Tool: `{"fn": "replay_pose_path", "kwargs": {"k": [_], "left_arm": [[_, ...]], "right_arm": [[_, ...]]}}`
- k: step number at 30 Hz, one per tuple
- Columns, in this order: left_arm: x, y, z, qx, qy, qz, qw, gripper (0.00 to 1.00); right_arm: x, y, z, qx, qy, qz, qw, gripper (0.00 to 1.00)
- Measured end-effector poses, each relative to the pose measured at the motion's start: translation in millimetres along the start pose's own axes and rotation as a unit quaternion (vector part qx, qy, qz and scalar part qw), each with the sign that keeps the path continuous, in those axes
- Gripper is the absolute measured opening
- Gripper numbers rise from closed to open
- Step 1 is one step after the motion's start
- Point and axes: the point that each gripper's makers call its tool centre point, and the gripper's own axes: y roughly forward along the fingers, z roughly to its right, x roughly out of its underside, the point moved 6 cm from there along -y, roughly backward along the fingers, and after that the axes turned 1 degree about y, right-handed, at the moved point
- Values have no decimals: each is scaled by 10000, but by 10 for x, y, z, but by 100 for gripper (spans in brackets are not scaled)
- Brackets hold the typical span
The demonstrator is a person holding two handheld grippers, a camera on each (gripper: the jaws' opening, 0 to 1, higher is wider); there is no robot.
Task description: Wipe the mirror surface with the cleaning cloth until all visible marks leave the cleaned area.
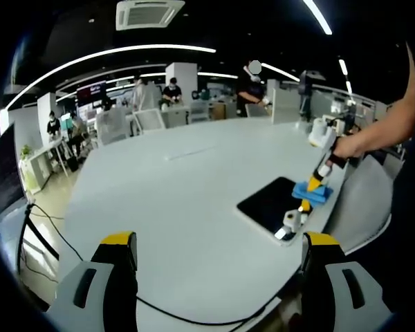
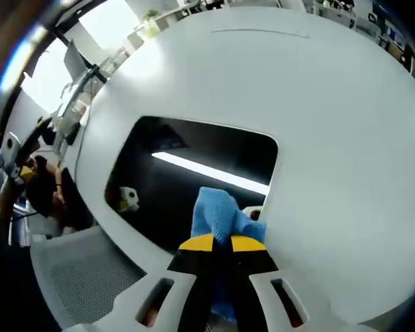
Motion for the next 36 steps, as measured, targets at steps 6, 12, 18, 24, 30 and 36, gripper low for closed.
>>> {"fn": "replay_pose_path", "kwargs": {"k": [6, 12, 18, 24, 30, 36], "left_arm": [[0, -7, -40, 3, -7, 14, 10000, 99], [26, -18, -69, 10, -26, 14, 10000, 99], [60, -44, -97, 3, -58, 7, 10000, 99], [93, -70, -112, -15, -104, 6, 9999, 99], [135, -92, -119, -33, -145, -1, 9999, 99], [170, -117, -147, -57, -180, 7, 9998, 99]], "right_arm": [[-20, 23, -42, -5, 11, -22, 10000, 1], [-54, 59, -129, -34, 8, -27, 10000, 1], [-90, 92, -239, -93, -13, -31, 10000, 1], [-140, 146, -364, -179, -50, -32, 9998, 1], [-191, 198, -530, -272, -108, -33, 9996, 1], [-230, 238, -606, -300, -176, -53, 9994, 1]]}}
